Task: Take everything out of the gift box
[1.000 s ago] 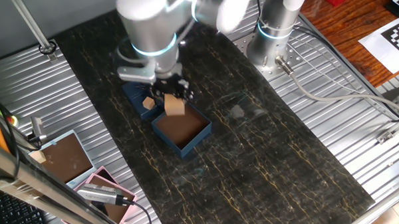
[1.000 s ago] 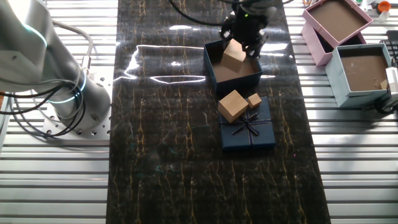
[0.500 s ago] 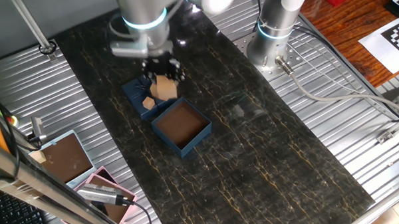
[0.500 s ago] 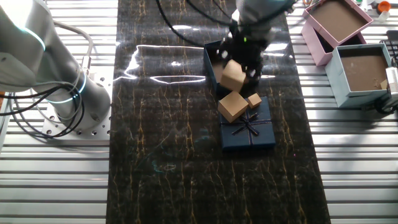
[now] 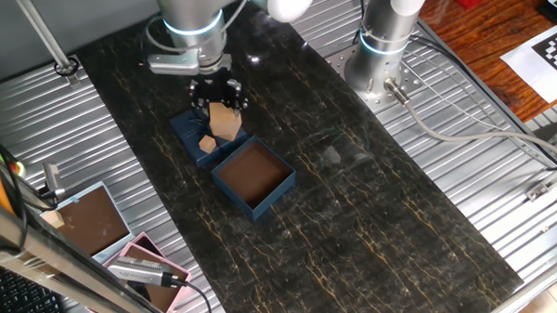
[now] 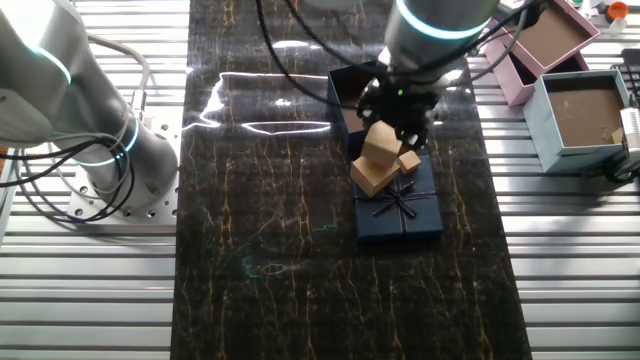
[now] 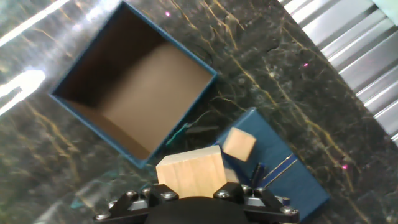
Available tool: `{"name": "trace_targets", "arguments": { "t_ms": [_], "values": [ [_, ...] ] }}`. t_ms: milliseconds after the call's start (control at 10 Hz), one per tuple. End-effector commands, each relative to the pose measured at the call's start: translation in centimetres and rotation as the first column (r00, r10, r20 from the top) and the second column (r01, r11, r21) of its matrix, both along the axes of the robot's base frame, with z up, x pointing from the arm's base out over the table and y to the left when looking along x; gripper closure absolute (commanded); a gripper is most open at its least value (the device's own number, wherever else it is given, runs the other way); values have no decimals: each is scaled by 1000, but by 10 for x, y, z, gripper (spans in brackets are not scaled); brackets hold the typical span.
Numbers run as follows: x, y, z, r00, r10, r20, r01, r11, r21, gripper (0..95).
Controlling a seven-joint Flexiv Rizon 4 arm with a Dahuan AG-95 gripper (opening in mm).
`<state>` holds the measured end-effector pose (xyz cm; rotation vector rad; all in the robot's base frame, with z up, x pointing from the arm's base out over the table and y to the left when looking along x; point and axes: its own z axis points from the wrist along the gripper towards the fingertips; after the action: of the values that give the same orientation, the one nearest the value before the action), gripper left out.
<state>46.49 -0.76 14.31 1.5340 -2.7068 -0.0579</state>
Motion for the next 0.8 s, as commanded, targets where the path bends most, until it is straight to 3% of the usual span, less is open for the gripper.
{"name": "trace_targets", "arguments": {
  "t_ms": [100,200,400,500,600,700,800],
  "values": [
    [2,-1,-2,999,37,16,-36,999,-13,950],
    [3,-2,-3,998,62,33,-62,998,-14,950],
    [4,-3,-6,994,103,43,-103,995,-12,950],
    [4,-3,-7,991,128,47,-128,992,-10,570],
    [4,-3,-7,989,142,47,-142,990,-10,570],
    [4,-3,-7,987,153,49,-153,988,-10,380],
    [4,-3,-7,984,171,49,-170,985,-10,380]
  ]
}}
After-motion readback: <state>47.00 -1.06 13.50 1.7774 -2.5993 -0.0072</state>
